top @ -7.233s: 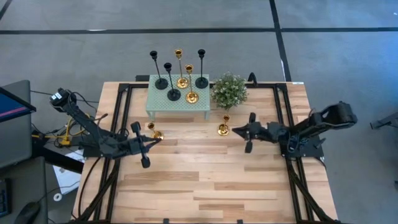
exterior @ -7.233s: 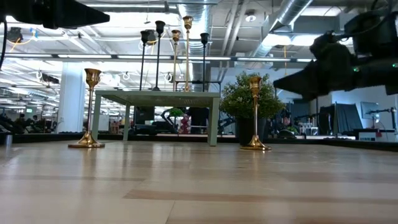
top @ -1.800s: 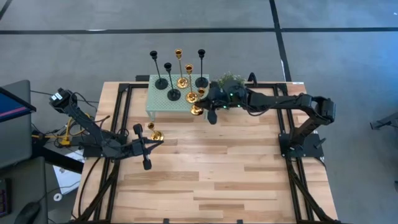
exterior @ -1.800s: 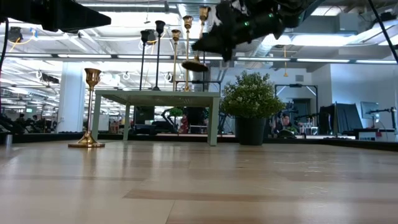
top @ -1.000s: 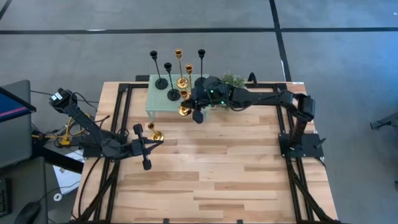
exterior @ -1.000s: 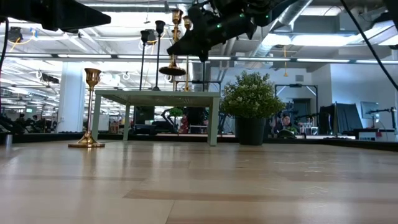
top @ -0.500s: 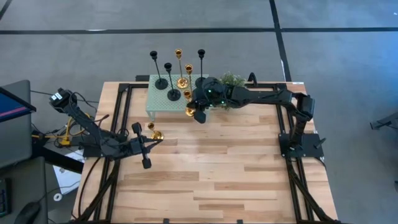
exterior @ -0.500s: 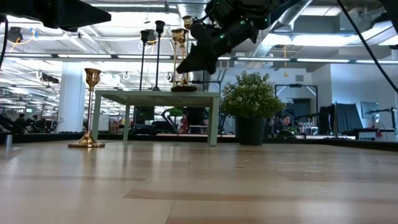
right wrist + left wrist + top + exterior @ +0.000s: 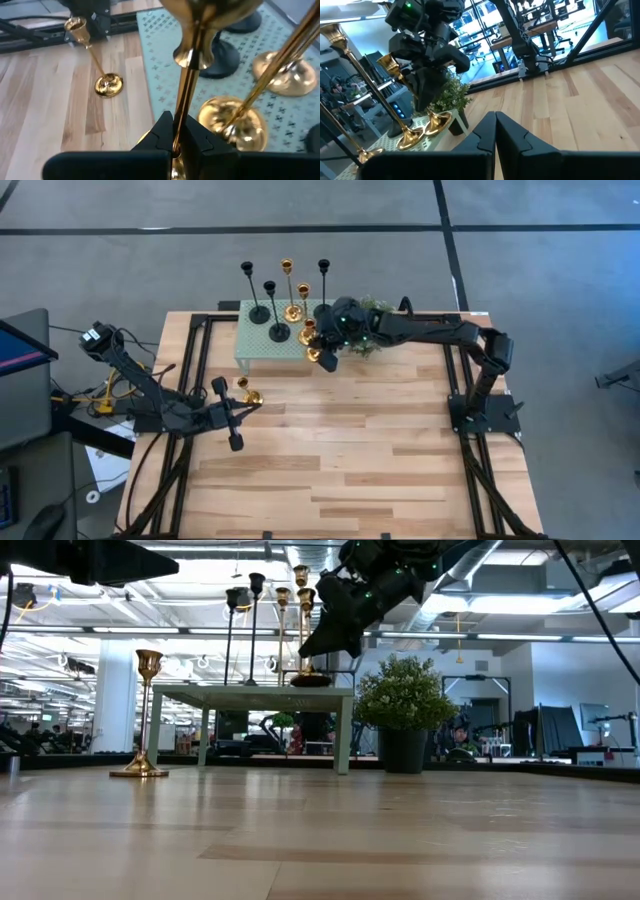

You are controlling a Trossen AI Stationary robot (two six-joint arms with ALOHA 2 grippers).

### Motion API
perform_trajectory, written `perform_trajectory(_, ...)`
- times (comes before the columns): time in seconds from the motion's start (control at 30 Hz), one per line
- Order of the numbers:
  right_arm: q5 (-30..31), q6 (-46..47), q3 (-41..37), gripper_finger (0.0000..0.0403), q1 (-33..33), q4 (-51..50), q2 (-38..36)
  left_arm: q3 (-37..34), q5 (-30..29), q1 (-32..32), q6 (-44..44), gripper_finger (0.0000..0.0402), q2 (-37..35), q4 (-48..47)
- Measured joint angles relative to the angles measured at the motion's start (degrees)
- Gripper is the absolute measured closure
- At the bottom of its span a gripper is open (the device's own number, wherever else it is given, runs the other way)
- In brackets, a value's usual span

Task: Pick & Place candle stick holders
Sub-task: Put the gold candle holder on the shelf

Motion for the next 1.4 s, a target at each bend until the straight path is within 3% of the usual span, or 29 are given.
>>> perform_trajectory(0.53,1.3,3.0,0.1,0.0402,-3.3,0.4,0.5,0.0,0.0,0.0,0.1,0.0394,0.0,0.0)
perform_trajectory(1.4,2.9,2.3,0.0,0.0403,-1.9,-1.0,0.5,0.0,0.0,0.0,-0.1,0.0394,0.0,0.0)
